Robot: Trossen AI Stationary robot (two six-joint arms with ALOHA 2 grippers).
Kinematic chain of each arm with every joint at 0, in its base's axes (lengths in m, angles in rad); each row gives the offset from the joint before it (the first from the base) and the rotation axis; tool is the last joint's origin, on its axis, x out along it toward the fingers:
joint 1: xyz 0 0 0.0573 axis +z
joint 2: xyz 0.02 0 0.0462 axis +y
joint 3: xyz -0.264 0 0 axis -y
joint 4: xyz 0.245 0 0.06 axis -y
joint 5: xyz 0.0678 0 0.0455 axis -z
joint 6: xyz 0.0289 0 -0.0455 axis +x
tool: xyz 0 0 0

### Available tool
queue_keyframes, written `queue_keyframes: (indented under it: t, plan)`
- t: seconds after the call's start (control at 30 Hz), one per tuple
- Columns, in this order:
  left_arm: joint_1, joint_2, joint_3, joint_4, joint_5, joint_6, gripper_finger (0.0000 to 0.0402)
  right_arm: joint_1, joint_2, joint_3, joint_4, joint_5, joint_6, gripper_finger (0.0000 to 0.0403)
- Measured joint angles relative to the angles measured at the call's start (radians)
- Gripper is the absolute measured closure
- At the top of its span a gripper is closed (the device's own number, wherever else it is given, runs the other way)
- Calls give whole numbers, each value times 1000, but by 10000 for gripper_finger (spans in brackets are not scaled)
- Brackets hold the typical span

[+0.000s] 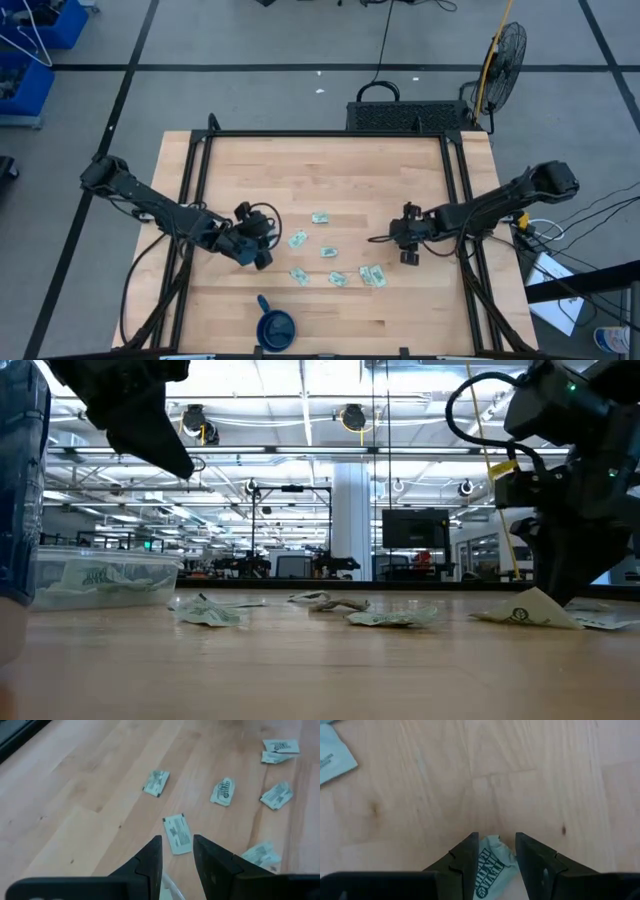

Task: Pick and place Stevia / Truvia into bins
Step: Put the stevia packet into the transparent container

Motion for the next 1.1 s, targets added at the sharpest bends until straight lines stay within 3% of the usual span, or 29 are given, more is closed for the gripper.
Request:
queue_keyframes:
  t: [0.23, 0.4, 0.73, 0.87, 1.1]
  plan:
    - [17, 0, 0, 18, -5, -5, 286, 1, -113, -1, -64, -56, 31, 282]
    - [29, 0, 0, 47, -4, 1, 286, 13, -146, -17, -176, -55, 137, 282]
    - [31, 0, 0, 47, -4, 28, 286, 19, -150, -117, -68, -45, 191, 285]
    - [31, 1, 0, 47, -4, 31, 286, 19, -150, -119, -29, -40, 185, 312]
    - [31, 1, -1, 47, -5, 38, 286, 19, -142, -125, 112, -55, 127, 395]
